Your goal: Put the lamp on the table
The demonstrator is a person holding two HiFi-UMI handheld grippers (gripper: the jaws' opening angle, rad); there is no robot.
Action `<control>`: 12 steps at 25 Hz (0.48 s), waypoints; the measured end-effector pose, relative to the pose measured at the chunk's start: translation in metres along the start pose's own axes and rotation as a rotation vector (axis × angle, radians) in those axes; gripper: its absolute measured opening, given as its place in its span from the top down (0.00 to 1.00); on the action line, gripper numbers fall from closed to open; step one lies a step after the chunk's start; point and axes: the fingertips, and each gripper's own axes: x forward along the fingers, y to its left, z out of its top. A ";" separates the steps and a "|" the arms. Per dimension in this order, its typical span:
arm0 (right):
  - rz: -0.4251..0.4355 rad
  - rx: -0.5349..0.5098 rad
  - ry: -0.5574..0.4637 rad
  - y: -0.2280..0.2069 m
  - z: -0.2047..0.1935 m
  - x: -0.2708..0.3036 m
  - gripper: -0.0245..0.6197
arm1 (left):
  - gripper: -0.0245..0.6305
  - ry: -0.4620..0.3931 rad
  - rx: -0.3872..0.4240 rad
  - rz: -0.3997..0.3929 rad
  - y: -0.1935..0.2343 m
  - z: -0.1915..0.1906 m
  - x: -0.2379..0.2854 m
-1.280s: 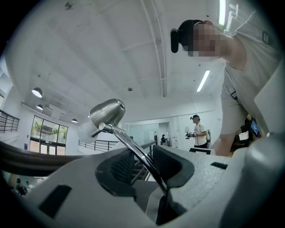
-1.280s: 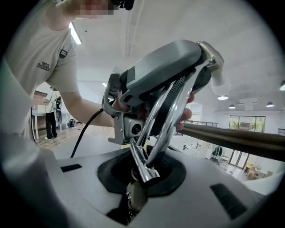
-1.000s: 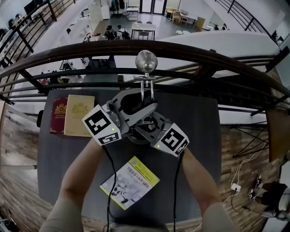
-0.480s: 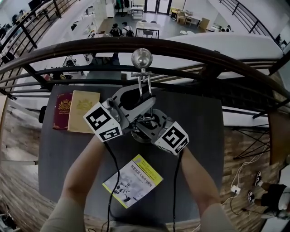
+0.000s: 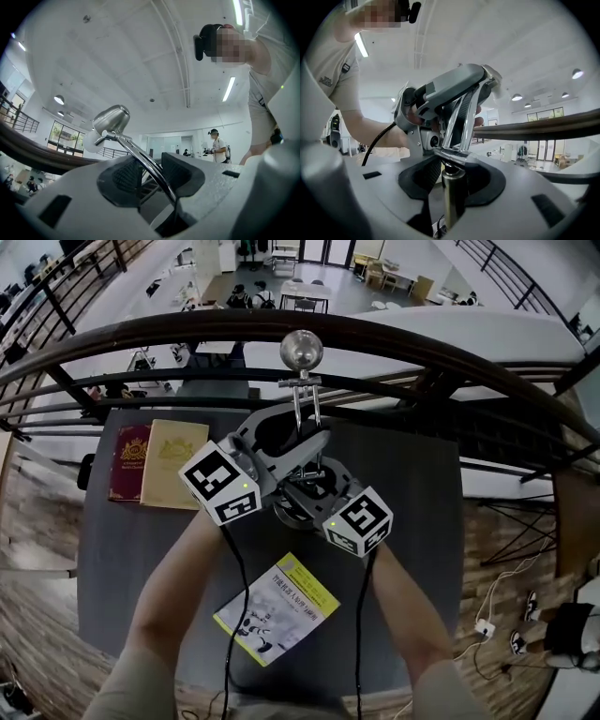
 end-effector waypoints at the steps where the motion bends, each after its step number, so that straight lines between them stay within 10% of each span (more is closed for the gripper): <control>1: -0.013 0.012 -0.002 -0.001 -0.001 0.001 0.76 | 0.75 0.001 -0.003 0.007 0.001 0.000 -0.001; 11: -0.095 0.107 -0.035 -0.008 -0.003 -0.014 0.63 | 0.71 0.048 0.044 0.057 0.004 -0.009 0.001; 12: -0.097 0.105 -0.034 -0.007 -0.002 -0.016 0.62 | 0.54 0.076 0.049 0.042 0.002 -0.013 0.002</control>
